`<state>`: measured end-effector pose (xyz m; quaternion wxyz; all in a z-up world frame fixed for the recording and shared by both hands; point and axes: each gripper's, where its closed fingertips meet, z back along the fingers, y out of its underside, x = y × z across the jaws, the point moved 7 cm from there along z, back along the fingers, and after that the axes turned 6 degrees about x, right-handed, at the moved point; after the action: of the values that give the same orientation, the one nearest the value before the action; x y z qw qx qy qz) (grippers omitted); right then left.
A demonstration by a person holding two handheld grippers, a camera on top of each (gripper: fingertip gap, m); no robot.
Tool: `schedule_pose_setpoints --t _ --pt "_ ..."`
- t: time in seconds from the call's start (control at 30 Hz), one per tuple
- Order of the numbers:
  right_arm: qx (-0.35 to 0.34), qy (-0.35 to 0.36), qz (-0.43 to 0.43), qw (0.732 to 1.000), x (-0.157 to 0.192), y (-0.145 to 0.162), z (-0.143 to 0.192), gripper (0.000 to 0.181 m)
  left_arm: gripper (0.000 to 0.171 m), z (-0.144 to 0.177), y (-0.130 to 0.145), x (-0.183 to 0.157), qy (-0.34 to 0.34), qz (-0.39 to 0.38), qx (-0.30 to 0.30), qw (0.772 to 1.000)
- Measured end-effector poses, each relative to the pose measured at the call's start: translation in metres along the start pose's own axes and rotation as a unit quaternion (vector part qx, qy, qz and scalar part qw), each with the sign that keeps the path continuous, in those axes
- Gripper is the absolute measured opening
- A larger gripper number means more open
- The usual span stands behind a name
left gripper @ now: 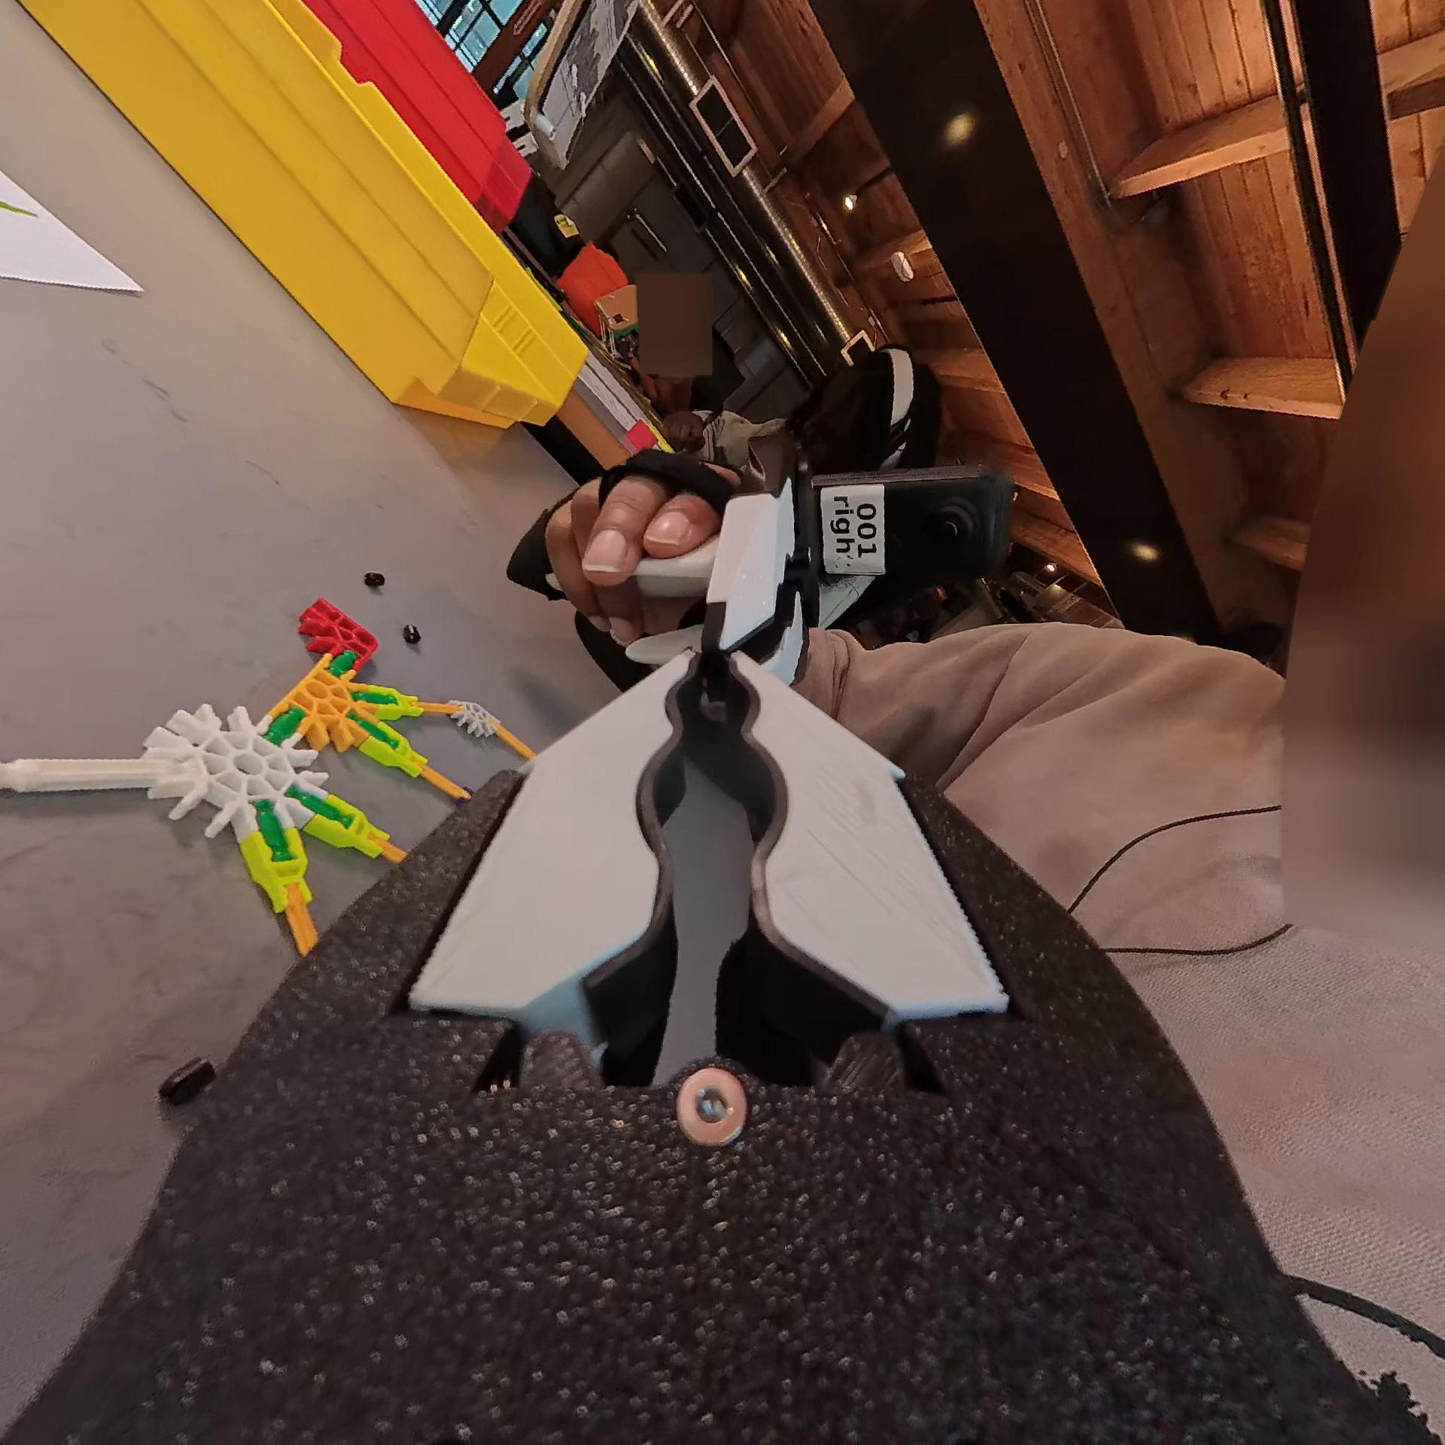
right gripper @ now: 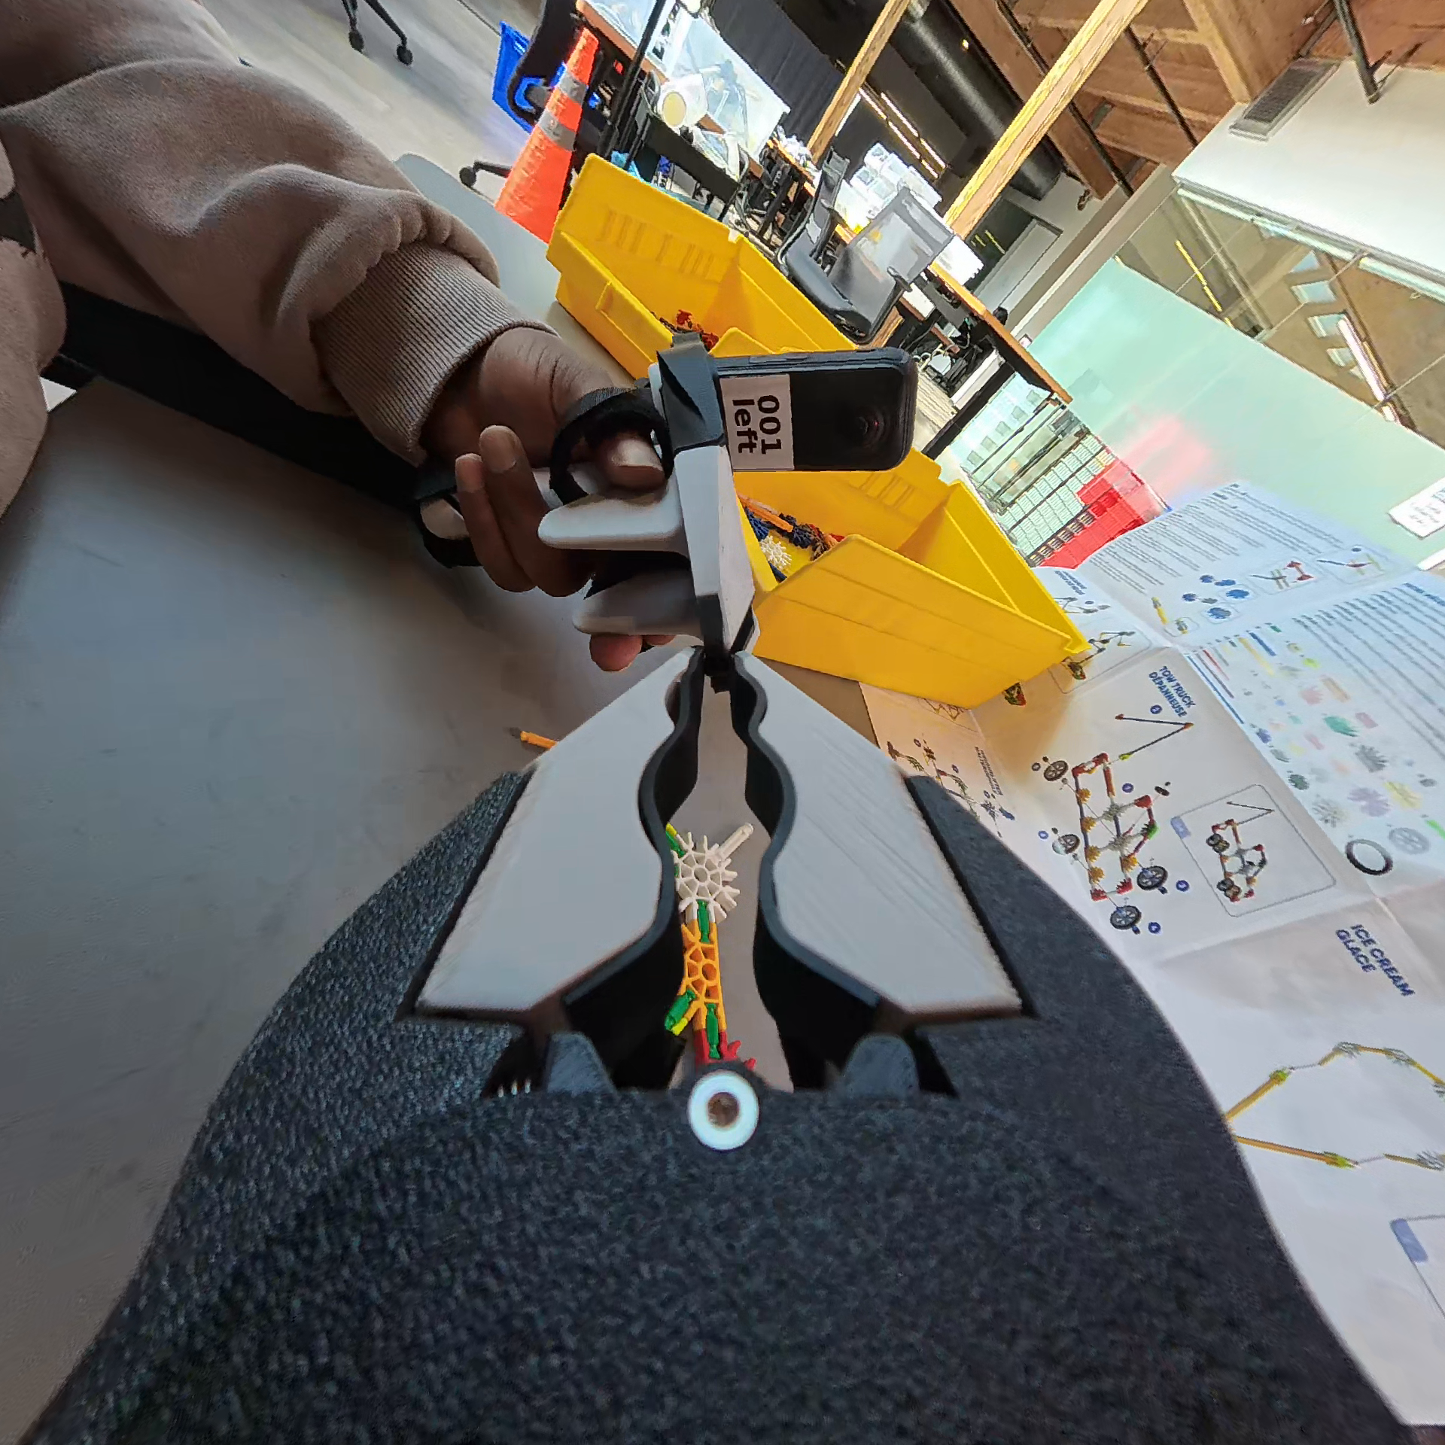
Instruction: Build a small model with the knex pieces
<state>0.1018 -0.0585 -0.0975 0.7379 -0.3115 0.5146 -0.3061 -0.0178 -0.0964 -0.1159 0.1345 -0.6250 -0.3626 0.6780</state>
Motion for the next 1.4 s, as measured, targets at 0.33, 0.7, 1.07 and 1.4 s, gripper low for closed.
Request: schedule_pose_setpoints --t 0.33,0.7,1.07,1.4 --pt "0.045 0.06 -0.091 0.993 -0.035 0.028 0.02 0.027 0.005 0.052 -0.01 0.022 -0.426 -0.272 0.164 0.847" --pt "0.124 0.112 -0.127 0.978 -0.05 0.065 0.024 0.021 0.005 0.048 0.015 0.056 -0.477 -0.209 0.242 0.819" --pt "0.119 0.142 -0.188 0.965 -0.063 0.084 0.032 0.021 0.022 0.059 -0.003 0.04 -0.459 -0.201 0.143 0.854" --pt "0.088 0.238 -0.214 0.943 -0.088 0.043 0.07 0.041 0.052 0.085 -0.04 -0.027 -0.47 -0.292 -0.062 0.831"
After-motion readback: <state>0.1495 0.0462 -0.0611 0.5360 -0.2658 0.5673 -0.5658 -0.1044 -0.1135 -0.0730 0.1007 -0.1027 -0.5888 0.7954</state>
